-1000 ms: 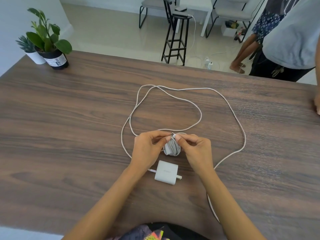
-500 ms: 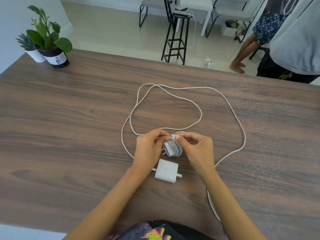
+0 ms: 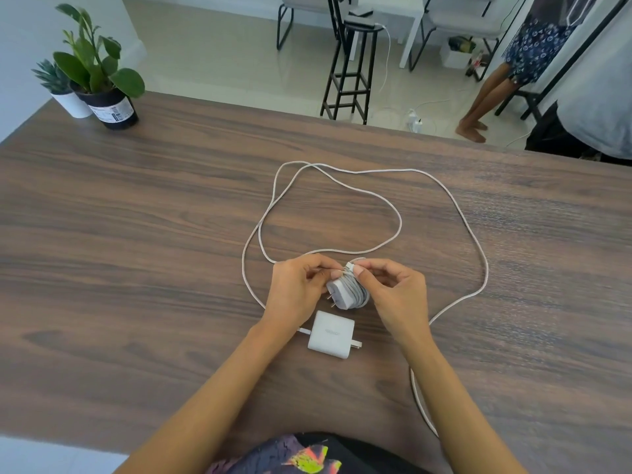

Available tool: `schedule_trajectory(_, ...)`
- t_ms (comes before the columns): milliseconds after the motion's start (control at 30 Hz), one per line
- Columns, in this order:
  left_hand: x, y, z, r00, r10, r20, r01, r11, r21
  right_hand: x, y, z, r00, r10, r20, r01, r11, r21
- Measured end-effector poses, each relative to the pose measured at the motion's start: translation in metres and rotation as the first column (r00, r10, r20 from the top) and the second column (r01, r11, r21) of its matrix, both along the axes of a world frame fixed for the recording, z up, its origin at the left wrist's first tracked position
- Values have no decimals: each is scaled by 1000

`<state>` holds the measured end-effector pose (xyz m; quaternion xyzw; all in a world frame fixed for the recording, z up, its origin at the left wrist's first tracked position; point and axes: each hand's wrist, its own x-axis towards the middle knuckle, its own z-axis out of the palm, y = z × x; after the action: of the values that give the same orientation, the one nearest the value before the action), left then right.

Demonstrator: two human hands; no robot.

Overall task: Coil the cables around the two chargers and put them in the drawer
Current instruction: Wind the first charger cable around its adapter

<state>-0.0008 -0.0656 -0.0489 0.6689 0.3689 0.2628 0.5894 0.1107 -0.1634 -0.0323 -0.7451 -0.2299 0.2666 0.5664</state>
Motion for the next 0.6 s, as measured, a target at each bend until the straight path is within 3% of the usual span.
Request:
schedule_trajectory(267, 2, -8, -10, 999, 19, -47, -13, 994, 107, 1, -10, -1, 1000, 6, -19, -6, 1000, 1)
schedule_trajectory(600, -8, -18, -3, 995, -4, -104, 11, 998, 64, 2, -20, 6, 992, 106, 72, -97, 989, -114)
